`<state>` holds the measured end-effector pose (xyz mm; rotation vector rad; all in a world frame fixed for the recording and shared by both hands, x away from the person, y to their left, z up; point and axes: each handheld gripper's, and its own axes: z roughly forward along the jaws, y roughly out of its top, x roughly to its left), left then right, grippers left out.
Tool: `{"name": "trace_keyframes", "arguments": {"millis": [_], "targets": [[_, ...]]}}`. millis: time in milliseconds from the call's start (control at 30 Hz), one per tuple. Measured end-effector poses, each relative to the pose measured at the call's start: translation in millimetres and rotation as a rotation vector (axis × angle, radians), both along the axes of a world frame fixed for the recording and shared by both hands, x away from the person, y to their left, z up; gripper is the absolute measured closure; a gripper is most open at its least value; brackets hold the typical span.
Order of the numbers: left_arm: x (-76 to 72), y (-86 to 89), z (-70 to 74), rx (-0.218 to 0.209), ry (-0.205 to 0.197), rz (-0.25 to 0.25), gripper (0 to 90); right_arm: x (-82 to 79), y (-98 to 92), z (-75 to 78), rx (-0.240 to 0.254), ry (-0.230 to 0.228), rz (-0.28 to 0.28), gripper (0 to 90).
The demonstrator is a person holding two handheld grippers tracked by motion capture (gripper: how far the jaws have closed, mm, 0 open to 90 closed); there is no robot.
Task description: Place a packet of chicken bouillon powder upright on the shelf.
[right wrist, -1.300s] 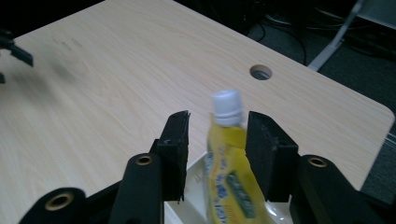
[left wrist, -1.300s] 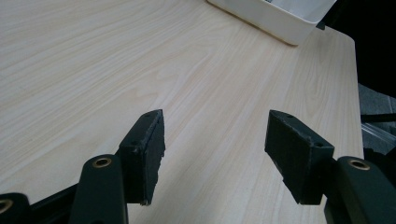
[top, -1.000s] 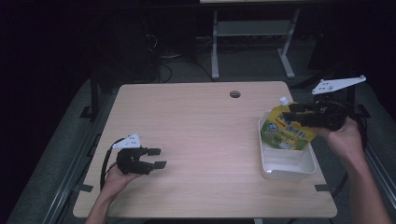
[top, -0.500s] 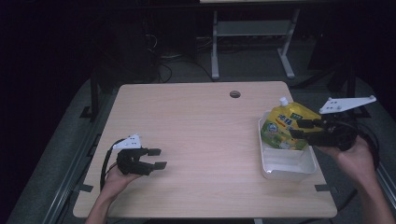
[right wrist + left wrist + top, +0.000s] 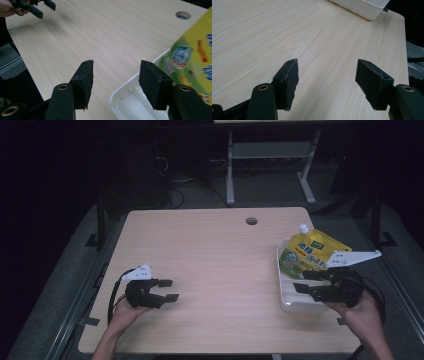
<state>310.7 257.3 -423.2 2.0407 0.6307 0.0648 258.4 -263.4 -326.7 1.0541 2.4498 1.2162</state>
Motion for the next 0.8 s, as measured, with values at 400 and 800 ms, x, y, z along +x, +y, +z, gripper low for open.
{"name": "trace_keyframes", "arguments": {"millis": [400,800], "targets": [[-1.2,1.2,-0.3,0.018,-0.014,0.010,30.9,8.4,39.1,-30.0,0.027,0.044,0.050,39.7],[-3.2,0.1,-1.5,0.035,-0.021,0.011,29.3,18.2,69.3,-37.4,0.038,0.051,0.098,37.7]]}}
